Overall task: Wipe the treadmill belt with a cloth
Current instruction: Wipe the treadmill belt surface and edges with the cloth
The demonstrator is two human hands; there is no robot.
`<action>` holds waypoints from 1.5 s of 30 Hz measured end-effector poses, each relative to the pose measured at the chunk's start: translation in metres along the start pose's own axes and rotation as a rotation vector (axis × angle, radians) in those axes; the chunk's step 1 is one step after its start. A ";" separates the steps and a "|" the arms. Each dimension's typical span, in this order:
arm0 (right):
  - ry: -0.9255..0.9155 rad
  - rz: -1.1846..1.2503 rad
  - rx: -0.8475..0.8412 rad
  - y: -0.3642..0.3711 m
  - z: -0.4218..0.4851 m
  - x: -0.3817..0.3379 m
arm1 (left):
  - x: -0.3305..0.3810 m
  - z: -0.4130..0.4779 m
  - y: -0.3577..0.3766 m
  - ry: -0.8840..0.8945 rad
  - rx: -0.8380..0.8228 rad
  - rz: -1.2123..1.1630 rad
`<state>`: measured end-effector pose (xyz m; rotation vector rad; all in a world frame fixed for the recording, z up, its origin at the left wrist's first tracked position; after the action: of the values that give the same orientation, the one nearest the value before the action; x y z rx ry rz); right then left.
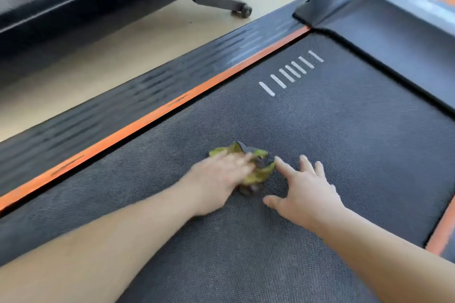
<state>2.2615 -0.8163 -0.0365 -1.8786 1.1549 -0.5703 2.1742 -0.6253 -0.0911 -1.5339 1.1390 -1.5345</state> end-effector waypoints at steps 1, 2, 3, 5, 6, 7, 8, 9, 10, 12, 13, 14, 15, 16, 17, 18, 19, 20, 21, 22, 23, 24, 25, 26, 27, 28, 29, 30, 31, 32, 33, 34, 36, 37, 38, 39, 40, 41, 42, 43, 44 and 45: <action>-0.013 0.005 -0.034 0.001 0.003 -0.001 | -0.025 0.009 -0.009 -0.155 0.072 0.011; -0.015 0.006 -0.070 0.004 0.005 -0.003 | -0.043 0.016 -0.017 -0.336 0.149 -0.001; -0.009 -0.008 -0.096 0.008 0.006 -0.005 | -0.049 0.023 -0.020 -0.478 0.203 0.004; 0.013 -0.065 -0.112 0.014 0.012 -0.011 | -0.033 0.035 -0.015 -0.524 0.226 -0.003; 0.021 -0.086 -0.117 0.015 0.015 -0.015 | -0.024 0.036 -0.011 -0.446 0.181 -0.005; 0.030 -0.098 -0.124 0.013 0.017 -0.019 | -0.017 0.034 -0.011 -0.324 0.135 -0.028; 0.040 -0.099 -0.135 0.011 0.018 -0.020 | -0.022 0.032 -0.016 -0.204 0.088 -0.051; 0.053 -0.086 -0.151 0.010 0.018 -0.020 | -0.034 0.031 -0.023 -0.129 0.023 -0.050; 0.057 -0.071 -0.164 0.009 0.019 -0.020 | -0.053 0.033 -0.027 -0.109 -0.014 -0.028; 0.048 -0.044 -0.174 0.008 0.019 -0.020 | -0.089 0.038 -0.035 -0.281 0.028 0.010; 0.048 -0.036 -0.173 0.007 0.018 -0.020 | -0.095 0.039 -0.036 -0.409 0.099 -0.019; 0.051 -0.033 -0.173 0.007 0.017 -0.019 | -0.087 0.038 -0.033 -0.506 0.159 -0.052; 0.052 -0.033 -0.171 0.007 0.016 -0.020 | -0.069 0.036 -0.024 -0.531 0.215 -0.066; 0.048 -0.037 -0.167 0.008 0.016 -0.020 | -0.046 0.030 -0.011 -0.478 0.245 -0.063; 0.048 -0.047 -0.164 0.008 0.017 -0.021 | -0.024 0.019 0.001 -0.367 0.202 -0.041; 0.054 -0.060 -0.172 0.007 0.017 -0.021 | -0.005 0.004 0.007 -0.216 0.146 -0.051; 0.062 -0.073 -0.187 0.003 0.018 -0.022 | 0.003 -0.011 0.010 -0.090 0.080 -0.057; 0.074 -0.083 -0.204 -0.001 0.019 -0.025 | -0.002 -0.023 0.008 -0.019 0.030 -0.036; 0.088 -0.098 -0.213 -0.005 0.020 -0.031 | -0.017 -0.031 0.001 -0.027 0.012 -0.011; 0.095 -0.118 -0.206 -0.010 0.021 -0.040 | -0.035 -0.038 -0.005 -0.124 0.034 0.015; 0.083 -0.134 -0.185 -0.013 0.023 -0.051 | -0.051 -0.046 -0.012 -0.266 0.093 0.004; 0.039 -0.129 -0.159 -0.014 0.025 -0.064 | -0.060 -0.054 -0.018 -0.397 0.173 -0.019; -0.029 -0.103 -0.144 -0.013 0.026 -0.080 | -0.059 -0.061 -0.021 -0.469 0.240 -0.050; -0.093 -0.073 -0.146 -0.011 0.024 -0.096 | -0.050 -0.066 -0.020 -0.476 0.248 -0.079; -0.138 -0.061 -0.160 -0.007 0.021 -0.111 | -0.040 -0.073 -0.018 -0.451 0.202 -0.099; -0.153 -0.073 -0.174 -0.002 0.020 -0.125 | -0.033 -0.081 -0.017 -0.400 0.145 -0.108; -0.138 -0.104 -0.182 0.003 0.018 -0.135 | -0.033 -0.091 -0.020 -0.342 0.111 -0.117; -0.108 -0.137 -0.187 0.005 0.018 -0.143 | -0.041 -0.099 -0.026 -0.301 0.096 -0.121; -0.077 -0.165 -0.190 0.006 0.018 -0.148 | -0.052 -0.105 -0.029 -0.276 0.077 -0.110; -0.057 -0.187 -0.191 0.006 0.019 -0.153 | -0.064 -0.109 -0.030 -0.261 0.064 -0.078; -0.046 -0.196 -0.189 0.005 0.019 -0.157 | -0.074 -0.109 -0.030 -0.268 0.062 -0.032; -0.034 -0.187 -0.188 0.004 0.020 -0.159 | -0.079 -0.104 -0.031 -0.295 0.073 -0.012; -0.001 -0.150 -0.187 0.003 0.023 -0.162 | -0.079 -0.079 -0.033 -0.412 0.105 -0.054; 0.005 -0.142 -0.194 0.004 0.024 -0.163 | -0.078 -0.065 -0.035 -0.474 0.128 -0.075; 0.003 -0.142 -0.199 0.005 0.027 -0.163 | -0.077 -0.051 -0.038 -0.515 0.148 -0.088; -0.001 -0.139 -0.204 0.004 0.029 -0.162 | -0.077 -0.040 -0.040 -0.523 0.160 -0.099; -0.004 -0.133 -0.209 0.003 0.030 -0.162 | -0.077 -0.035 -0.042 -0.517 0.160 -0.112; -0.012 -0.129 -0.214 0.003 0.030 -0.161 | -0.080 -0.036 -0.042 -0.501 0.168 -0.117; -0.021 -0.127 -0.215 0.004 0.031 -0.159 | -0.085 -0.044 -0.041 -0.481 0.194 -0.106; -0.021 -0.125 -0.218 0.004 0.031 -0.157 | -0.093 -0.058 -0.040 -0.467 0.228 -0.088; -0.019 -0.121 -0.222 0.004 0.031 -0.156 | -0.103 -0.077 -0.038 -0.461 0.251 -0.070; -0.020 -0.117 -0.224 0.003 0.031 -0.156 | -0.114 -0.103 -0.034 -0.456 0.265 -0.040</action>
<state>2.2089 -0.6669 -0.0493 -2.1492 1.1402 -0.5007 2.0852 -0.4961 -0.0971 -1.6157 0.6241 -1.2143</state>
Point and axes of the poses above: each hand's wrist, its own z-axis towards the middle knuckle, its own y-axis out of the palm, x = y × z, the point moved 2 cm from there along z, towards the middle knuckle, and after that the axes turned 6 degrees about -z, right-handed, at the moved point
